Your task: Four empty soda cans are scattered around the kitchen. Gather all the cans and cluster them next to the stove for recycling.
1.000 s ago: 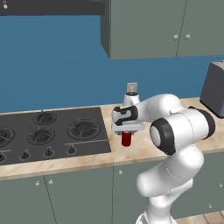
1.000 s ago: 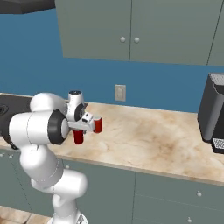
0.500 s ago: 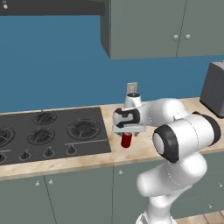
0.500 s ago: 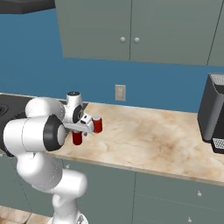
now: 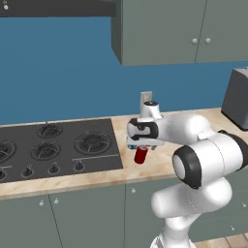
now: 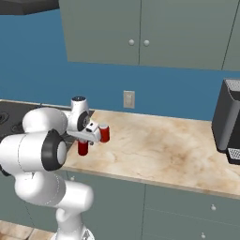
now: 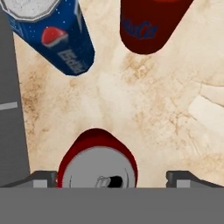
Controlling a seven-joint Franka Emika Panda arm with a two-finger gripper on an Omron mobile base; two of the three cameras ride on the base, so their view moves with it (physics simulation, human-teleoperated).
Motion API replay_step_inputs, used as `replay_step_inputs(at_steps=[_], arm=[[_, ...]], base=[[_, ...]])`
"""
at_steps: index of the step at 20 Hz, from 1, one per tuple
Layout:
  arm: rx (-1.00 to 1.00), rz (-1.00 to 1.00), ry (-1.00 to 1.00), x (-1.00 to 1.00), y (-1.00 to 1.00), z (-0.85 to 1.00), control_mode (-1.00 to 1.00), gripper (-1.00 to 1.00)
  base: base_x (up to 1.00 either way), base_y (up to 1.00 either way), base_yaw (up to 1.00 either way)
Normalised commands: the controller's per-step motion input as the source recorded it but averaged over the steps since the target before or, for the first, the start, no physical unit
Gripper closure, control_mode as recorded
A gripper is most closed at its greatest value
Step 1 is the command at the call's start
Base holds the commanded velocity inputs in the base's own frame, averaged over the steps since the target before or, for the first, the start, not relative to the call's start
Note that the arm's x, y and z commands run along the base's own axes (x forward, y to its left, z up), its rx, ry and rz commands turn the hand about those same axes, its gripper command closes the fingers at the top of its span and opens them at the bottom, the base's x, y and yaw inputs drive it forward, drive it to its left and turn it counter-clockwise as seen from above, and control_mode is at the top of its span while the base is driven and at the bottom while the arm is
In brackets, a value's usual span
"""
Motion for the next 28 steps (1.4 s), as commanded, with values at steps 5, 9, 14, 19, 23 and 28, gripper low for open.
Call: replay_step_inputs(at_steps=[5, 9, 14, 19, 23, 28], arm=[[0.0, -0.03, 0.0, 0.0, 0.0, 0.18, -1.0, -1.0], [0.0, 0.0, -0.02, 0.01, 0.0, 0.22, -1.0, -1.0], [0.0, 0.0, -0.06, -0.07, 0.01, 0.31, -1.0, -1.0], [0.0, 0.01, -0.04, -0.28, 0.09, 0.14, -1.0, -1.0], [0.0, 0.03, -0.15, -0.42, 0.11, 0.04, -1.0, -1.0], [0.0, 0.08, -0.11, -0.33, 0.06, 0.16, -1.0, -1.0]], base=[[0.0, 0.0, 0.0], [0.0, 0.0, 0.0], [0.0, 0.0, 0.0], [0.0, 0.0, 0.0], [0.0, 0.0, 0.0], [0.0, 0.0, 0.0]])
